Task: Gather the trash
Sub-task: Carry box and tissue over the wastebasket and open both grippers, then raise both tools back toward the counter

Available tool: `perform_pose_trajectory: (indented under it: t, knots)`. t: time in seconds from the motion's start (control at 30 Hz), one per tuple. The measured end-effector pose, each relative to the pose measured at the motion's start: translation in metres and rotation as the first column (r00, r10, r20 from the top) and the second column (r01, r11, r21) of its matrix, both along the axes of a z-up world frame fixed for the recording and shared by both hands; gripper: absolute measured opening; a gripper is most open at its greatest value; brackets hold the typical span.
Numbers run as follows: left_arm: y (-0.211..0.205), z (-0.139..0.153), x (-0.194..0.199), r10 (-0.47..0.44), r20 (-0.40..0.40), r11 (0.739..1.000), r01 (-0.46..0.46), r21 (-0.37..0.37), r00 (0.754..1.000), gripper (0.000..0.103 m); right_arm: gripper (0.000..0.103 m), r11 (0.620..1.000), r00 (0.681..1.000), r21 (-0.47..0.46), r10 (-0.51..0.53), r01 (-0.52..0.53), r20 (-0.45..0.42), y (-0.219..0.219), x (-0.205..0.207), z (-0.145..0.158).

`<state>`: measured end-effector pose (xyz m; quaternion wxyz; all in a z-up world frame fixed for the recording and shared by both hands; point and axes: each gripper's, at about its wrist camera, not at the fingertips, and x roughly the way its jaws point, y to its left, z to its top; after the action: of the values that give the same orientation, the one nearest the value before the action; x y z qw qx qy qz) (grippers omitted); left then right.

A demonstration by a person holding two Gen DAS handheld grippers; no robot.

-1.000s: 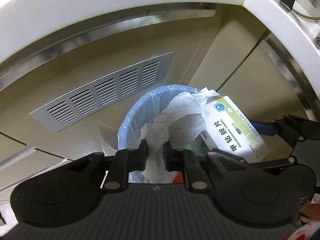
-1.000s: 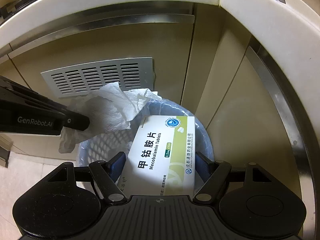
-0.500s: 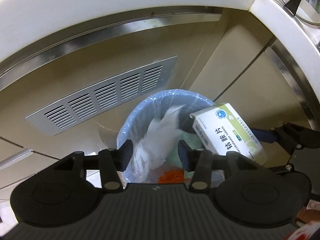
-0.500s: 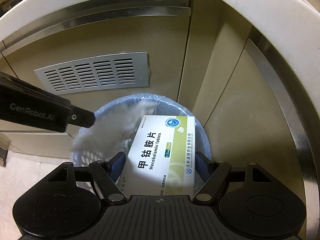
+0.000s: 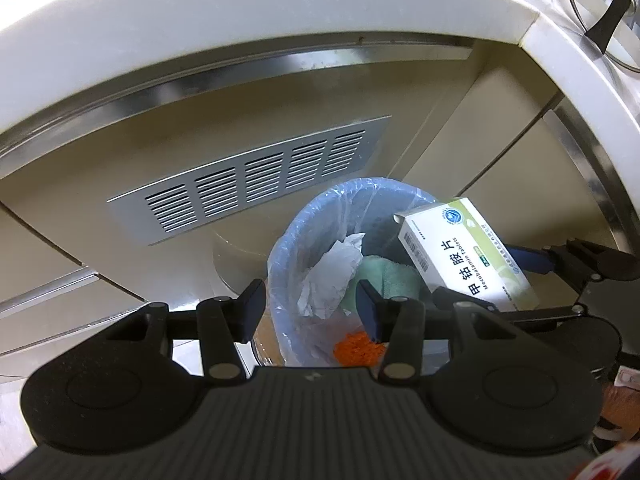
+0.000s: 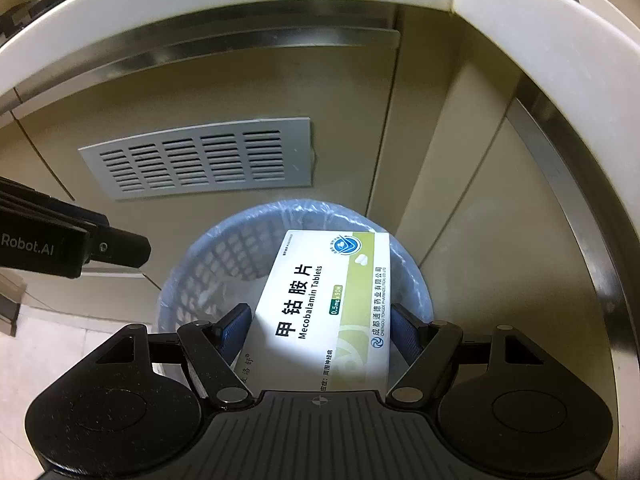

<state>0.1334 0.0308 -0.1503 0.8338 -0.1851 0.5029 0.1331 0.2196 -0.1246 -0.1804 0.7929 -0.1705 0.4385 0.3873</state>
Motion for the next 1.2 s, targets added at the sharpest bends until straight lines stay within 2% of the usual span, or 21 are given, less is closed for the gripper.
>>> perform_pose_trajectory:
  t: [0.33,0.4,0.47,0.8,1.03,1.2]
  knots:
    - [-0.001,0.010,-0.013,0.021,0.005,1.000,-0.021,0.012,1.000,0.045,0.074,0.999,1.000,0.032,0.015,-0.015,0.006,0.007,0.000,0.000]
    - [-0.001,0.010,-0.013,0.023,0.003,1.000,-0.024,0.014,1.000,0.045,0.077,0.999,1.000,0.048,0.024,-0.024,0.015,0.008,0.001,-0.001]
    - [-0.001,0.010,-0.014,0.024,0.002,1.000,-0.024,0.015,1.000,0.045,0.086,0.999,1.000,0.046,0.025,-0.026,0.019,0.009,0.001,-0.002]
    - [-0.005,0.012,-0.016,0.026,0.006,0.999,-0.027,0.017,1.000,0.045,0.087,1.000,1.000,0.020,0.020,-0.020,-0.020,0.002,-0.004,-0.006]
    - [-0.004,0.019,-0.019,0.020,0.035,0.999,-0.021,0.025,0.999,0.045,0.087,1.000,1.000,0.021,0.019,-0.018,-0.008,0.001,-0.007,0.005]
    - [-0.005,0.041,-0.026,0.022,0.085,0.999,-0.024,0.030,0.996,0.045,0.087,0.998,1.000,0.058,0.025,-0.024,-0.012,-0.001,-0.009,0.026]
